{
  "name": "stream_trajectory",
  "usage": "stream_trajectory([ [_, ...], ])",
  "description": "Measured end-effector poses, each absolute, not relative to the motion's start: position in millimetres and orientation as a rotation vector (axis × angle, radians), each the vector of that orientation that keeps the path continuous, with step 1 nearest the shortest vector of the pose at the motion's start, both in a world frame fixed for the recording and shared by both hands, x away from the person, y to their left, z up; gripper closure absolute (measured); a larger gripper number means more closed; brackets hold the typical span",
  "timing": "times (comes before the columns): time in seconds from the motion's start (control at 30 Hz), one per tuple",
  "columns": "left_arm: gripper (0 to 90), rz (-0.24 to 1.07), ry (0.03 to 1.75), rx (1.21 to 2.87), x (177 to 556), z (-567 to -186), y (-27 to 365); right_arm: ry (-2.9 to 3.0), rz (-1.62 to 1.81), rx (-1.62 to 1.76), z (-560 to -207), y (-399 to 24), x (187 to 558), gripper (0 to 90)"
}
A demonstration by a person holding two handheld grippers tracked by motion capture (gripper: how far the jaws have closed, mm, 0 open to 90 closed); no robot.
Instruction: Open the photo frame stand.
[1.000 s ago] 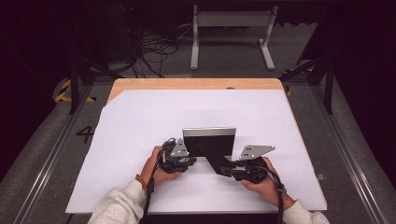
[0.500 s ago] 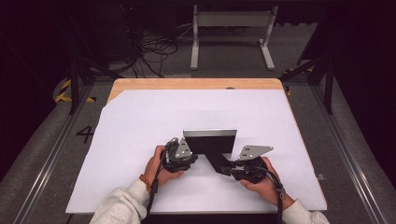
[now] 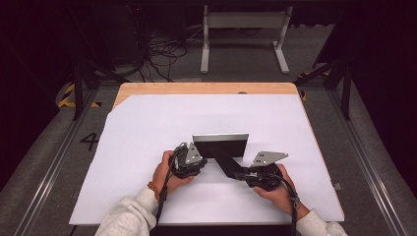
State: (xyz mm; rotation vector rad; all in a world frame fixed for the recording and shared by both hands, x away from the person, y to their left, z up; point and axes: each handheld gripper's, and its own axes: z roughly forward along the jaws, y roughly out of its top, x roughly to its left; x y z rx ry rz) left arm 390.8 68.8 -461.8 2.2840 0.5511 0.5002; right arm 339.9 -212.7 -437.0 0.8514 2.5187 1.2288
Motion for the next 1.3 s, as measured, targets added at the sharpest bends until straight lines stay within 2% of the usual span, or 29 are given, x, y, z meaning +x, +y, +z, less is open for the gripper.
stream_trajectory([
  [0.27,64.6,0.485,0.576,2.225,395,-457,81,2.517,1.216,0.831,-437,-210,338,77.1],
  [0.87,60.0,0.429,0.498,2.170,389,-446,91,2.569,1.161,0.812,-441,-210,337,82.4],
  [1.07,58.9,0.448,0.491,2.151,388,-443,92,2.593,1.145,0.797,-442,-210,336,85.1],
  [1.3,64.0,0.445,0.488,2.148,388,-445,87,2.606,1.140,0.786,-442,-210,336,85.4],
])
